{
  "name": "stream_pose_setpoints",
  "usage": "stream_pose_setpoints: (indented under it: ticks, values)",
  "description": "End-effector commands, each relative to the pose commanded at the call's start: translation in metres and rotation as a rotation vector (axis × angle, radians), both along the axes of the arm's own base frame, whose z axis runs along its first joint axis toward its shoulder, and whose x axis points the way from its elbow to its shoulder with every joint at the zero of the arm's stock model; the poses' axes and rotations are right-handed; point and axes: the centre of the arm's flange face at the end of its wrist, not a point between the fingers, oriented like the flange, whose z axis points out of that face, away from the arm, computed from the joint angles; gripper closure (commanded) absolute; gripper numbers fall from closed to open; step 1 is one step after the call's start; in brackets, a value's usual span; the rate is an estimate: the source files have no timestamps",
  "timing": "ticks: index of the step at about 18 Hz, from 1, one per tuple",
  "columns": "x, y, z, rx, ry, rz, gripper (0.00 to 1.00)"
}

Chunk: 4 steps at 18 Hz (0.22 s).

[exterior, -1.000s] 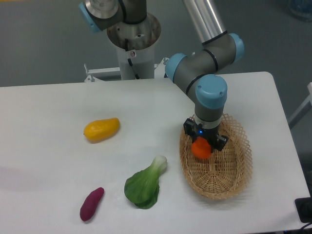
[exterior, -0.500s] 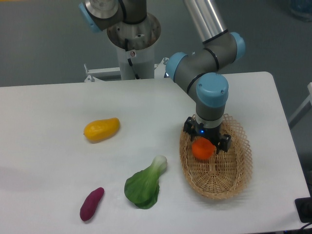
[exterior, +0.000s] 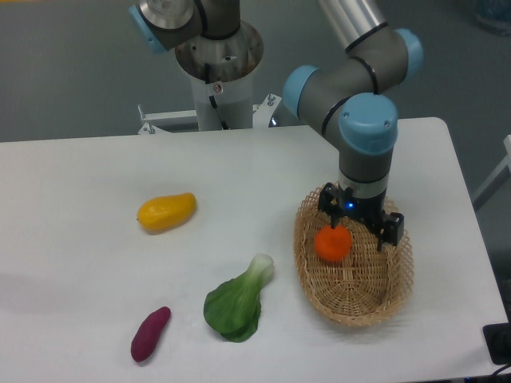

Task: Place the orange in the basket
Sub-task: 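Raise the open gripper up away from the orange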

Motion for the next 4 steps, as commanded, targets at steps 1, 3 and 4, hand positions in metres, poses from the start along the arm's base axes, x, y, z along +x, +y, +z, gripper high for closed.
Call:
stream_pose_setpoints:
  ticks: [1, 3, 4]
  values:
    - [-0.0007, -0.0007, 0.0000, -0.001, 0.001, -0.008, 0.00]
    - [-0.0004, -0.0007, 0.0010, -0.001, 0.002, -0.018, 0.00]
    - [-0.0008, -0.0016, 0.0003, -0.001, 0.001, -0.015, 0.00]
